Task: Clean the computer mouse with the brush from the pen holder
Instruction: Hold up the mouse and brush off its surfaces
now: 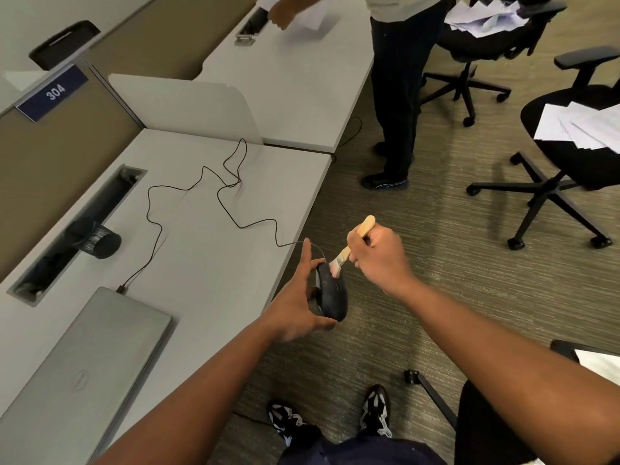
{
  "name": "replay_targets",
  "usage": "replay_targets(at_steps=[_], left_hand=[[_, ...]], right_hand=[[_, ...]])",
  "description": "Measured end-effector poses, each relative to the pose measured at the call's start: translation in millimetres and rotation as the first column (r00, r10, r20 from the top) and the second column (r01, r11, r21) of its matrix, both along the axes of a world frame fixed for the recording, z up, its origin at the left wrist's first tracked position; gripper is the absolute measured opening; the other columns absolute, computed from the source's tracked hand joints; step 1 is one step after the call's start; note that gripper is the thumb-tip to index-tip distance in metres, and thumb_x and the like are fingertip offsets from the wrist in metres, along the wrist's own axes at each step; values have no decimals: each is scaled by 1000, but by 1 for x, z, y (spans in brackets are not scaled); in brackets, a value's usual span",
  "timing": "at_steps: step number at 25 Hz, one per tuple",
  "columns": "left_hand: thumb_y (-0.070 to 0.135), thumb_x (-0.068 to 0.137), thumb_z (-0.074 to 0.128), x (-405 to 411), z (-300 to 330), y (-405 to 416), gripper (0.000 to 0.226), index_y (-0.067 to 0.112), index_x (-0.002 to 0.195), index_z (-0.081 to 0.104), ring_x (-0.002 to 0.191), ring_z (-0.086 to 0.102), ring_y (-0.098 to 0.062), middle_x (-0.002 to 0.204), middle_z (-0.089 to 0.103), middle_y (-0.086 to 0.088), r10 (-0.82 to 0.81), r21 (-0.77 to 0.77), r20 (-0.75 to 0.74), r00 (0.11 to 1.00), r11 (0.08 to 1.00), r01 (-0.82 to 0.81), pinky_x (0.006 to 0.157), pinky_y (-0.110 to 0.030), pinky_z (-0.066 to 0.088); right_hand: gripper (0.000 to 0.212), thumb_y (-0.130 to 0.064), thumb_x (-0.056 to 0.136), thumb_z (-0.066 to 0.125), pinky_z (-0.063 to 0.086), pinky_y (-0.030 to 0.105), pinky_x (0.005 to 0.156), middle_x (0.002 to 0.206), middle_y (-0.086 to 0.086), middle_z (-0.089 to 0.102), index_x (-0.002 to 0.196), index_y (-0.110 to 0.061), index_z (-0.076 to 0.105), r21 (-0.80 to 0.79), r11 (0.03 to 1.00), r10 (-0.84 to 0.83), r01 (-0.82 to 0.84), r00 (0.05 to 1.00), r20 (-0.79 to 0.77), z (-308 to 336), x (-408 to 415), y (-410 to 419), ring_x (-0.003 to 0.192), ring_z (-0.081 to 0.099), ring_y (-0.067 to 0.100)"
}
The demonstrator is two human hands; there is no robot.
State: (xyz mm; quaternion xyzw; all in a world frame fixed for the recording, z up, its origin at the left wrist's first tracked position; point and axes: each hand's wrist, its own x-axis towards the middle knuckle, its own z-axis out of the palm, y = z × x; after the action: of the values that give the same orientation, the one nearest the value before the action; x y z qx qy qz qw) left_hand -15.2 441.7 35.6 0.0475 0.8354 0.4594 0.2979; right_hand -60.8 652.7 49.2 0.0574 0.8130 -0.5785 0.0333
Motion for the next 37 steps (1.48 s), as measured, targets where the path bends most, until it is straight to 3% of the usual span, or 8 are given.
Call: replay_targets(at_steps=[6, 8, 11, 17, 20, 25, 30, 37], left_hand=[[22, 67, 103, 1, -1, 1, 161, 74, 151, -24, 145, 56, -27, 172, 24, 25, 15, -34, -24, 1000, 999, -15, 110, -52, 57], [22, 67, 103, 2, -2, 1, 161, 75, 150, -24, 143, 58, -24, 168, 28, 30, 18, -23, -13, 1000, 1000, -19, 109, -48, 58], [22, 68, 102, 3, -1, 3, 160, 74, 151, -24, 145, 55, -24, 143, 28, 57, 3, -11, -10, 1000, 1000, -4, 112, -50, 55], [15, 69, 102, 3, 0, 3, 161, 75, 150, -24, 145, 55, -29, 171, 25, 24, 34, -30, -27, 999, 999, -35, 109, -57, 57], [12, 71, 101, 4, 1, 3, 161, 75, 150, -24, 143, 58, -29, 173, 22, 22, 40, -15, -14, 999, 999, -40, 104, -55, 60], [12, 73, 100, 4, 2, 4, 160, 72, 151, -26, 141, 59, -28, 176, 18, 19, 18, -42, -16, 1000, 999, -19, 107, -51, 59], [11, 73, 100, 5, 1, 2, 159, 73, 151, -24, 145, 56, -27, 176, 17, 19, 17, -23, 4, 1000, 1000, -17, 111, -52, 56], [14, 70, 101, 6, -1, -1, 159, 74, 152, -22, 142, 58, -26, 172, 21, 25, 15, 3, -1, 1000, 1000, -15, 108, -54, 58]], right_hand=[[22, -27, 104, 59, 61, 52, 66, 72, 5, 74, 89, -14, 70, 28, 997, -63, 65, 996, -65, -6, 14, -7, 66, 72, 26], [18, -26, 103, 61, 61, 50, 67, 73, 4, 74, 89, -16, 70, 37, 996, -74, 76, 995, -64, -8, 16, -7, 68, 73, 25], [11, -21, 102, 64, 60, 43, 65, 76, 0, 74, 92, -22, 69, 51, 995, -77, 81, 994, -76, -7, 18, -9, 70, 71, 20], [17, -15, 94, 65, 45, 33, 51, 68, -3, 68, 92, -30, 72, -110, 990, -87, 87, 996, 8, 0, 14, -2, 57, 56, 13], [10, -23, 94, 64, 49, 37, 55, 66, -3, 68, 90, -26, 72, -127, 990, -56, 61, 997, 48, 3, 10, -2, 59, 60, 15], [26, -33, 95, 59, 49, 34, 52, 64, 0, 73, 79, -17, 70, -18, 996, 88, -88, 994, 58, 4, 8, -2, 50, 60, 8], [17, -35, 102, 61, 65, 38, 65, 73, -4, 76, 91, -23, 69, -45, 993, 108, -107, 994, 17, -3, 12, -3, 63, 73, 11], [11, -38, 102, 64, 64, 48, 77, 82, 0, 77, 100, -29, 69, -43, 998, 49, -51, 997, -66, -13, 18, 0, 77, 75, 15]])
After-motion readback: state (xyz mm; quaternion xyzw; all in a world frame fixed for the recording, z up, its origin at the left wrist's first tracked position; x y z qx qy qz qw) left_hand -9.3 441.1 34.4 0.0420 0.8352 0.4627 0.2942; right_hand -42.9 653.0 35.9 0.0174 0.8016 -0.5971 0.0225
